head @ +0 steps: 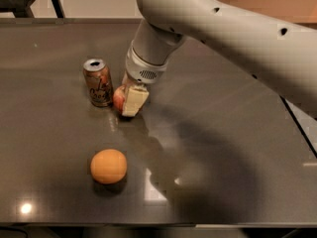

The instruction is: Move apple near orange can

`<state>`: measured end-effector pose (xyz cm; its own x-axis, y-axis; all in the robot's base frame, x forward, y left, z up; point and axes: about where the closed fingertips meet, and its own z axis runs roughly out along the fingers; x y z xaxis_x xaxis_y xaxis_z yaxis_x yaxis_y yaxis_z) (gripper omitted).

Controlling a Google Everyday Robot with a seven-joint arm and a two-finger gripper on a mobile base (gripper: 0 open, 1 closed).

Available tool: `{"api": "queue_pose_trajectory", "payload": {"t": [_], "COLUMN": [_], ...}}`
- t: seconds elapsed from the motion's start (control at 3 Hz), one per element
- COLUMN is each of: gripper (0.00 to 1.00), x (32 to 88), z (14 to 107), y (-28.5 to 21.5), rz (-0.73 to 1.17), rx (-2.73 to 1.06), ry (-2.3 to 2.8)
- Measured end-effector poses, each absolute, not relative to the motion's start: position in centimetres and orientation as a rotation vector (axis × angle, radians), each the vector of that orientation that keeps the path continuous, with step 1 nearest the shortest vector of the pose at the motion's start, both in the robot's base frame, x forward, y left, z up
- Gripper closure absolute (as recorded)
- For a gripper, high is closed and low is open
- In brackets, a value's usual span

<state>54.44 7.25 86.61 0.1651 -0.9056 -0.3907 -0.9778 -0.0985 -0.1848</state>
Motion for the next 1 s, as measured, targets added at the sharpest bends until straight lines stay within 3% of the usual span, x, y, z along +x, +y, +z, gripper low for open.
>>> {"api": "queue_pose_trajectory", "payload": {"t": [0.33, 0.67, 1.0], "gripper": [0.13, 0.0, 0.0], "x": [54.57, 54.5, 54.49], "z": [86.31, 86.32, 86.32], "y": [7.03, 7.12, 7.12], "rz": [0.233, 0.233, 0.233], "rx": [-2.051, -2.054, -2.054], "ry": [1.784, 1.782, 1.782]}}
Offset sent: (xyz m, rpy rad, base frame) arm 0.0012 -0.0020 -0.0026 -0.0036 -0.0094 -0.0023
